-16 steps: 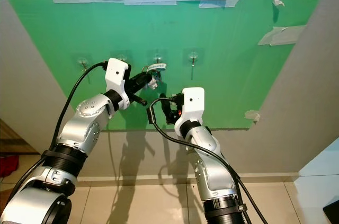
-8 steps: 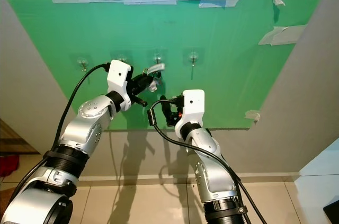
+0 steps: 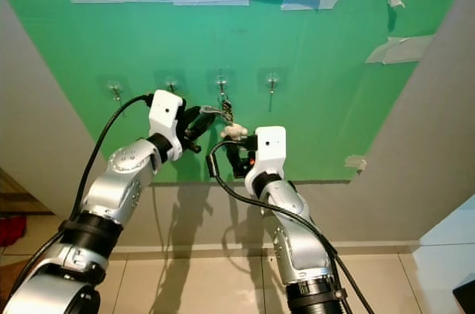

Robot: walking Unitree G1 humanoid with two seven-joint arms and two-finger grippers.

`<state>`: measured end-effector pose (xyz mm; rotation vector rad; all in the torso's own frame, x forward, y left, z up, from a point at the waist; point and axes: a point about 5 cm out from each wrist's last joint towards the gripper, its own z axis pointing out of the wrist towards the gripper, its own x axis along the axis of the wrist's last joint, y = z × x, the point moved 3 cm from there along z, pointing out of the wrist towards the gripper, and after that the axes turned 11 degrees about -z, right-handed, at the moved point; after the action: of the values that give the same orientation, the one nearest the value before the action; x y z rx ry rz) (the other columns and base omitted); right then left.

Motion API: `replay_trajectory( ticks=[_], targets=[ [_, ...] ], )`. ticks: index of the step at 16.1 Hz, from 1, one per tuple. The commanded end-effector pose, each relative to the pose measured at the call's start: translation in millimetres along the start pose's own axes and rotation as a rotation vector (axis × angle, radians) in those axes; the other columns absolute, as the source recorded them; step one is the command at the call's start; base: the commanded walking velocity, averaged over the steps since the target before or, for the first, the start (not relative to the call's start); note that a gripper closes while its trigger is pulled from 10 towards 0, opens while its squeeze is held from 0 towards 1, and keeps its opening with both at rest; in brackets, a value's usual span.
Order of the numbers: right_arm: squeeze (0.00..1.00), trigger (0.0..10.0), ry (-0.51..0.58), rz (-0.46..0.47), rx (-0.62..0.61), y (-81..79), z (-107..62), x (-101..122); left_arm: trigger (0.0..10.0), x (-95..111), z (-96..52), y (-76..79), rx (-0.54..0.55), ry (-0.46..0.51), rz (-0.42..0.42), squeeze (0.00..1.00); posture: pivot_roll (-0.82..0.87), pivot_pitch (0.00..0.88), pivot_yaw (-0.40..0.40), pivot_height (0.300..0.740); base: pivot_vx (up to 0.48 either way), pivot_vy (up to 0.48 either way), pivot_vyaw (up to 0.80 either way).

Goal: Hang keys on a hook

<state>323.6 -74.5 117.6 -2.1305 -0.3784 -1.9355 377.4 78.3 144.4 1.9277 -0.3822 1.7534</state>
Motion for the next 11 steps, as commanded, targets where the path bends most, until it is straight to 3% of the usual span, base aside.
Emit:
replay_trajectory(
  ticks=[1, 3, 7, 8, 10, 11],
  targets=[
    [0.0, 10.0, 0.0, -0.006, 0.012, -2.8, -0.4, 1.9, 10.0, -0.2, -3.4, 0.1, 0.005, -0.001, 0.004, 1.0, -0.11, 0.039, 0.097, 0.74, 0.0, 0.0, 0.0],
    [0.0, 10.0, 0.001, -0.008, 0.013, -2.9, 0.0, 1.9, 10.0, -2.1, -12.5, 0.3, 0.014, 0.014, -0.006, 1.0, -0.11, 0.036, 0.093, 0.74, 0.0, 0.0, 0.0],
    [0.0, 10.0, 0.004, -0.019, -0.003, 4.7, 0.0, 0.9, 10.0, 3.5, -48.7, -1.4, 0.066, 0.07, 0.005, 1.0, -0.08, 0.019, 0.08, 0.74, 0.0, 0.0, 0.0],
    [0.0, 10.0, 0.003, -0.019, -0.004, 5.7, 0.4, 0.4, 10.0, 3.5, -50.6, -1.8, 0.074, 0.076, 0.004, 1.0, -0.08, 0.015, 0.076, 0.74, 0.0, 0.0, 0.0],
    [0.0, 10.0, 0.014, -0.041, -0.064, 19.9, 3.3, 1.5, 10.0, -12.5, -67.1, 11.8, 0.042, 0.032, -0.019, 1.0, -0.06, 0.0, 0.058, 0.74, 0.0, 0.0, 0.0],
    [0.0, 10.0, 0.021, -0.036, -0.084, 24.1, 4.4, 3.4, 10.0, -9.0, -68.1, 12.8, 0.051, 0.049, -0.033, 1.0, -0.05, 0.0, 0.056, 0.74, 0.0, 0.0, 0.0]
  ],
)
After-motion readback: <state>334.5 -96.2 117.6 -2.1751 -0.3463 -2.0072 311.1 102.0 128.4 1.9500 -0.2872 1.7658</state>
